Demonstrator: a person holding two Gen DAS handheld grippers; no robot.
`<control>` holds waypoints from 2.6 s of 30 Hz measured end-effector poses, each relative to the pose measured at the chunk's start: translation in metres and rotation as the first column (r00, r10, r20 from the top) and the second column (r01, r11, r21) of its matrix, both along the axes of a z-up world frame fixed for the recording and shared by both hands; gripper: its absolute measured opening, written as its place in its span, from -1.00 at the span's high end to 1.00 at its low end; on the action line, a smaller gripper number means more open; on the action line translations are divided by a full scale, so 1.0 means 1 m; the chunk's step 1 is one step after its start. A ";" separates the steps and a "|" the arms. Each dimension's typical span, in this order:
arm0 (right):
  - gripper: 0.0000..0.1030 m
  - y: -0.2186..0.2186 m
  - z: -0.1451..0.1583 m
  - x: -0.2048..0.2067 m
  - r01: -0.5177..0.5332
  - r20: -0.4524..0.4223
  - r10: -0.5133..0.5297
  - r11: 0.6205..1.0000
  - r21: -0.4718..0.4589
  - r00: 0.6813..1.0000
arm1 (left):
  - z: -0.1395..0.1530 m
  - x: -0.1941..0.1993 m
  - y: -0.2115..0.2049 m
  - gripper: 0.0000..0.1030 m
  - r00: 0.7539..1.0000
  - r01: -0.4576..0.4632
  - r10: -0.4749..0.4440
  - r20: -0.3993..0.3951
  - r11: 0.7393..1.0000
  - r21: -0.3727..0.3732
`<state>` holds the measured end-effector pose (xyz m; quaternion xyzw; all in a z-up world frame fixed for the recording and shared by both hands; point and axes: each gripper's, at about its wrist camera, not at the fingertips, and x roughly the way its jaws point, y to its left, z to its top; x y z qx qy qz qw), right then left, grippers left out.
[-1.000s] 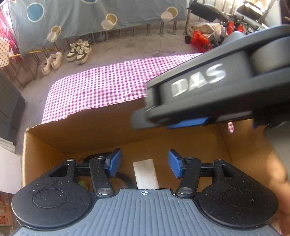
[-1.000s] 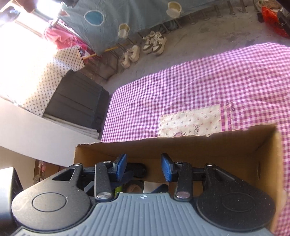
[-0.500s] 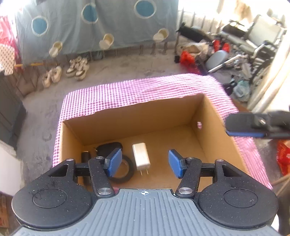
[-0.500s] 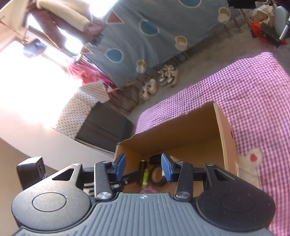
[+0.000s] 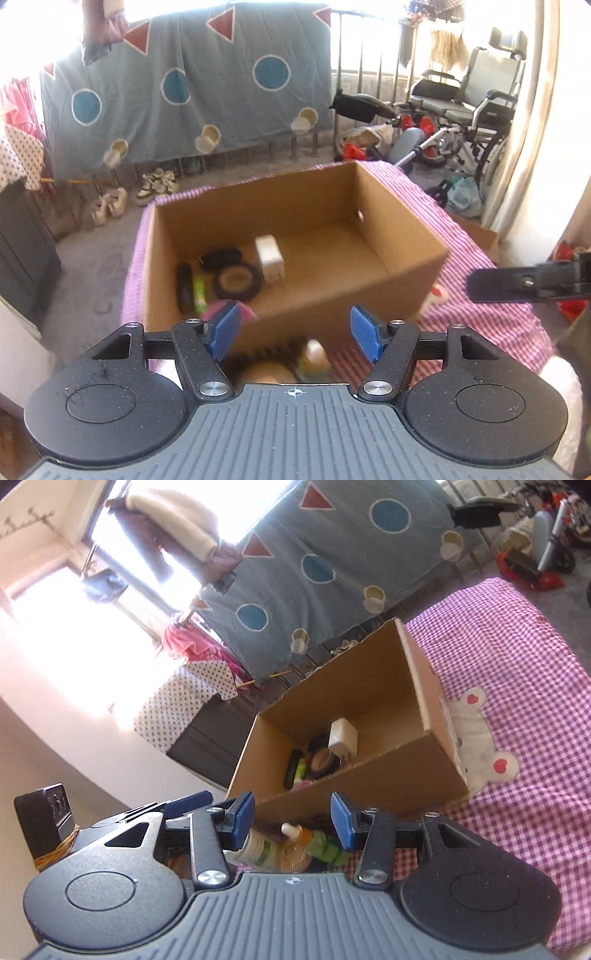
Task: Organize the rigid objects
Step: 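Withdraw the right gripper from the box toward the green dropper bottle, then close the right gripper on the green dropper bottle, then carry the dropper bottle with the right gripper into the box and release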
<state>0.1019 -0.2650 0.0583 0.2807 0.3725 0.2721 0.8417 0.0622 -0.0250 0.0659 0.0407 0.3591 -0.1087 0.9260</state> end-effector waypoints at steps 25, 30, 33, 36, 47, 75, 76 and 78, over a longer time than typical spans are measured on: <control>0.49 0.106 -0.043 0.038 -0.231 -0.017 0.237 0.928 -0.293 0.971 | -0.078 -0.002 -0.014 0.21 1.000 -0.005 0.005 0.003 0.999 0.052; 0.52 0.104 -0.043 0.044 -0.234 -0.012 0.241 0.929 -0.286 0.971 | -0.082 -0.001 -0.018 0.22 1.000 0.000 0.000 0.003 0.998 0.068; 0.53 0.099 -0.043 0.044 -0.227 -0.013 0.233 0.933 -0.279 0.972 | -0.085 0.001 -0.022 0.22 1.000 0.008 -0.009 0.006 0.996 0.093; 0.53 0.091 -0.045 0.043 -0.216 -0.022 0.218 0.944 -0.251 0.976 | -0.090 0.004 -0.028 0.22 1.000 0.018 -0.019 0.007 0.991 0.131; 0.52 0.078 -0.053 0.047 -0.203 -0.070 0.192 0.958 -0.201 0.979 | -0.107 0.015 -0.041 0.36 0.999 0.041 -0.043 0.007 0.981 0.189; 0.52 0.072 0.047 -0.001 -0.161 0.151 0.205 0.952 -0.259 0.967 | -0.005 -0.027 -0.037 0.39 0.986 0.006 -0.026 0.164 0.992 0.125; 0.52 0.072 0.054 0.000 -0.162 0.168 0.210 0.952 -0.260 0.963 | 0.002 -0.026 -0.036 0.39 0.985 0.005 -0.026 0.173 0.993 0.121; 0.52 0.072 0.066 0.006 -0.162 0.190 0.215 0.952 -0.260 0.958 | 0.013 -0.018 -0.037 0.39 0.982 0.006 -0.028 0.189 0.993 0.119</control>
